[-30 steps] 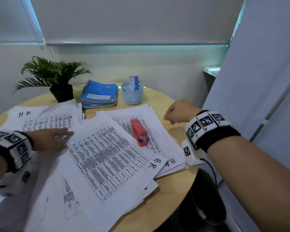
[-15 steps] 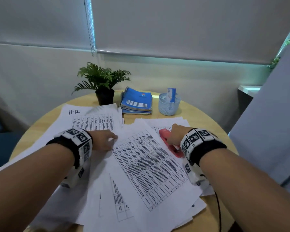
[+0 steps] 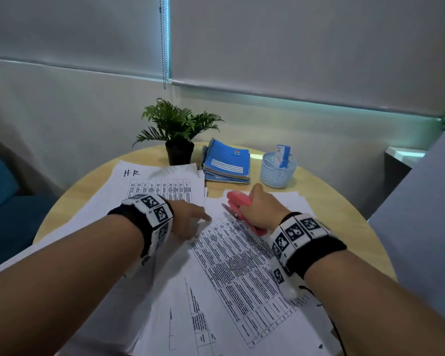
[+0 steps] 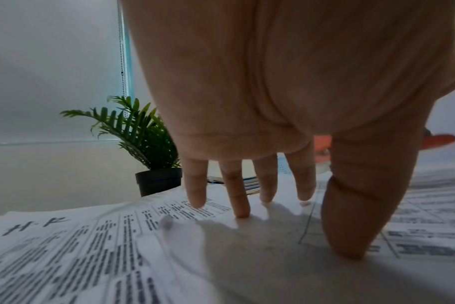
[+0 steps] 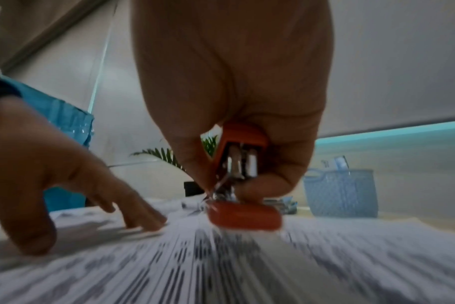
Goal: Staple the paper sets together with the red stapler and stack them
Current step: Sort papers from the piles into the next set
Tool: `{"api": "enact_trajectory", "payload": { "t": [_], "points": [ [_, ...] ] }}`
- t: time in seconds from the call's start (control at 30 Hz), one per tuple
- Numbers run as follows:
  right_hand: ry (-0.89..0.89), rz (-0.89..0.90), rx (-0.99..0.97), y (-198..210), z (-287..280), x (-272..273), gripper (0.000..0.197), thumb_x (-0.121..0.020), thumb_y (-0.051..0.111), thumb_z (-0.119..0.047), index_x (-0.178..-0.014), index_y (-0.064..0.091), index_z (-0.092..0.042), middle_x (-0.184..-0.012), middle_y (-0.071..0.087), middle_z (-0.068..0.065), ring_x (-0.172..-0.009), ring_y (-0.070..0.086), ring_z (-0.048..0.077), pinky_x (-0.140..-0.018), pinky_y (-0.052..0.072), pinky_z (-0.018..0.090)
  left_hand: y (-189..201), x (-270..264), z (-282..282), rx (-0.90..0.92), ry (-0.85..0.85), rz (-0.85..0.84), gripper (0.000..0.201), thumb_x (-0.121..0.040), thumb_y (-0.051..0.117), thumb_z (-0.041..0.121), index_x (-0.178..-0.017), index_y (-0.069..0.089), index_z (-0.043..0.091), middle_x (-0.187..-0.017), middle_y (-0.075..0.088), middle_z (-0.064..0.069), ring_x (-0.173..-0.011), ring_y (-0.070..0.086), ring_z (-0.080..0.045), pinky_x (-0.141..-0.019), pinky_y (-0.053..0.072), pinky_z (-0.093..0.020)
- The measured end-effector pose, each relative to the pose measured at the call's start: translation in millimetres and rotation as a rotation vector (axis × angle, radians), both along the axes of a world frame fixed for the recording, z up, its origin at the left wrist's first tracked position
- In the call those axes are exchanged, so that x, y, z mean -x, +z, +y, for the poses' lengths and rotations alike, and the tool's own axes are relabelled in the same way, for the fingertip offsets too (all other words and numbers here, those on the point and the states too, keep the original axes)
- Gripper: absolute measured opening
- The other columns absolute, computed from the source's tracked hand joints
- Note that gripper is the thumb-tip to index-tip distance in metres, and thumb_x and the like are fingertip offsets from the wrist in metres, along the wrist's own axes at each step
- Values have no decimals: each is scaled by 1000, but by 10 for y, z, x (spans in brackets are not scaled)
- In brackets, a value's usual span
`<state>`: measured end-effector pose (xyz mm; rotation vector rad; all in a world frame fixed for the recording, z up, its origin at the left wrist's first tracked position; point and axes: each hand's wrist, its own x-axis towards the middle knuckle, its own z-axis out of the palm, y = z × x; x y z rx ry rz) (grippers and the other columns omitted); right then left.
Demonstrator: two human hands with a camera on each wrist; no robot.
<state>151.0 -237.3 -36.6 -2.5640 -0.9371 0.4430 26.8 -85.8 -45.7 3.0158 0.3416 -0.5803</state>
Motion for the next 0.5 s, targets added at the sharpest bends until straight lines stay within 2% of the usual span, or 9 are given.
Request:
{"api": "enact_trajectory", "payload": {
  "t": [0.1,0.27,0.33,0.43,0.5],
  "points": [
    [17,33,164,-127,62,14,51,-97,44,-38,-131,26,-4,-123,52,16,-108,54,30,-80,42,35,-7,-64,-66,-62,-34,58,57,-94,46,35,-146,24,39,-157,12,7,-141,25,-19,-115,17,-33],
    [21,-16,271,-261,162,-41,54,-94,50,-33,-134,23,-8,-123,53,13,-99,54,27,-75,41,32,-44,-133,-131,-185,-139,118,60,-97,33,52,-149,11,35,-157,3,13,-143,11,-11,-114,11,-35],
    [28,-40,302,-291,196,-30,53,-95,51,-28,-136,22,-8,-123,54,13,-105,55,27,-77,42,33,-48,-157,-120,-198,-148,141,63,-95,30,57,-150,8,34,-157,0,15,-143,6,-8,-114,8,-35],
    [45,-102,347,-316,240,0,55,-94,53,-23,-138,23,-10,-129,50,16,-115,53,31,-83,42,36,-67,-187,-82,-170,-139,144,67,-93,35,59,-149,8,36,-157,-2,12,-144,7,-9,-116,4,-37],
    [46,-113,368,-311,263,20,52,-96,51,-23,-138,24,-11,-129,49,16,-116,52,31,-80,40,34,-92,-207,-54,-145,-119,139,68,-91,39,61,-148,10,39,-158,-1,11,-144,13,-14,-116,6,-36]
  ]
}}
